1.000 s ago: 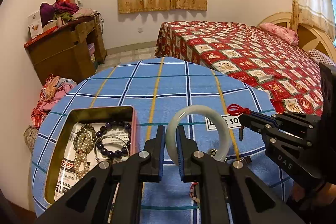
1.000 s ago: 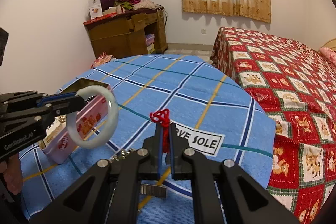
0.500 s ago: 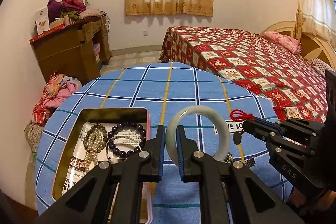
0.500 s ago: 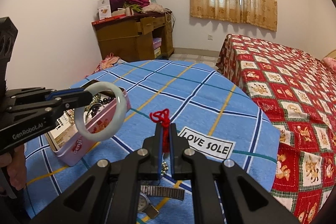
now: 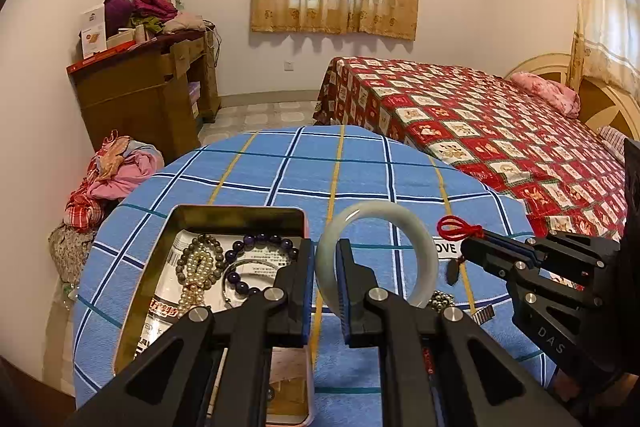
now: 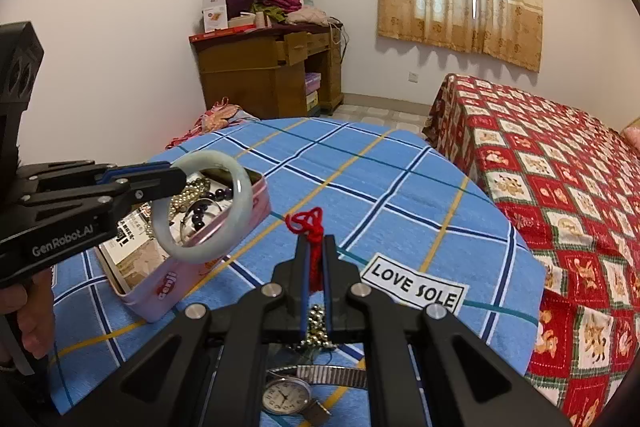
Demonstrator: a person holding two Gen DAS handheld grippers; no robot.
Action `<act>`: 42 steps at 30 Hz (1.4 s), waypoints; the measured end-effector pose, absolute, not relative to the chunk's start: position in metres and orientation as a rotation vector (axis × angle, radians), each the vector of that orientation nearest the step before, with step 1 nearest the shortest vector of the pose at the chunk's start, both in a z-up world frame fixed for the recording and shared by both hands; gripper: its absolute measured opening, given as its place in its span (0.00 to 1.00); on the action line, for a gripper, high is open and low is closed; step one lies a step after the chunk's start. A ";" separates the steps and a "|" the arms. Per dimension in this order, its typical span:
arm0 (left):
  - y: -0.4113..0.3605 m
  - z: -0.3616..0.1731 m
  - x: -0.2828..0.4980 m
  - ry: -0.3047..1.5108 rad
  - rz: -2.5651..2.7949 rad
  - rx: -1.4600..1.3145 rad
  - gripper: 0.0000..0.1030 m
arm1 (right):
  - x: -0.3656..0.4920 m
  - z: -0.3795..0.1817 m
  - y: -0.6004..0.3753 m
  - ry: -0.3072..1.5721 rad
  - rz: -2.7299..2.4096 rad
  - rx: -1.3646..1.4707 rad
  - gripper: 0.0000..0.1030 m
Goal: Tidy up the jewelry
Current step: 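Grasp and lift the white jade bangle with the left tool while the right tool holds the tassel, then carry the white bangle and red tassel over the pink tin and open both tools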
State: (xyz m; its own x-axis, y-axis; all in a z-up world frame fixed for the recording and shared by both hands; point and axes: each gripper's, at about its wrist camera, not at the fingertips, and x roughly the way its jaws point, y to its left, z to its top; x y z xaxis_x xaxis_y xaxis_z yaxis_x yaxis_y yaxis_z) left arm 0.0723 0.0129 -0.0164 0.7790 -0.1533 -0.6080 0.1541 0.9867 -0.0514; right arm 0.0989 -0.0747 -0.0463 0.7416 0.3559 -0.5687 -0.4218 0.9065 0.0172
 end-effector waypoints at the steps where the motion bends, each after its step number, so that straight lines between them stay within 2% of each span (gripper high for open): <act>1: 0.015 -0.016 0.072 0.657 -0.163 -0.001 0.10 | 0.099 -0.046 -0.074 0.598 0.430 -0.117 0.07; 29: 0.077 -0.014 0.076 0.652 -0.046 -0.082 0.10 | 0.111 -0.012 -0.006 0.534 0.556 -0.212 0.07; 42: 0.105 -0.022 0.090 0.676 0.006 -0.092 0.10 | 0.122 -0.014 0.025 0.539 0.608 -0.246 0.07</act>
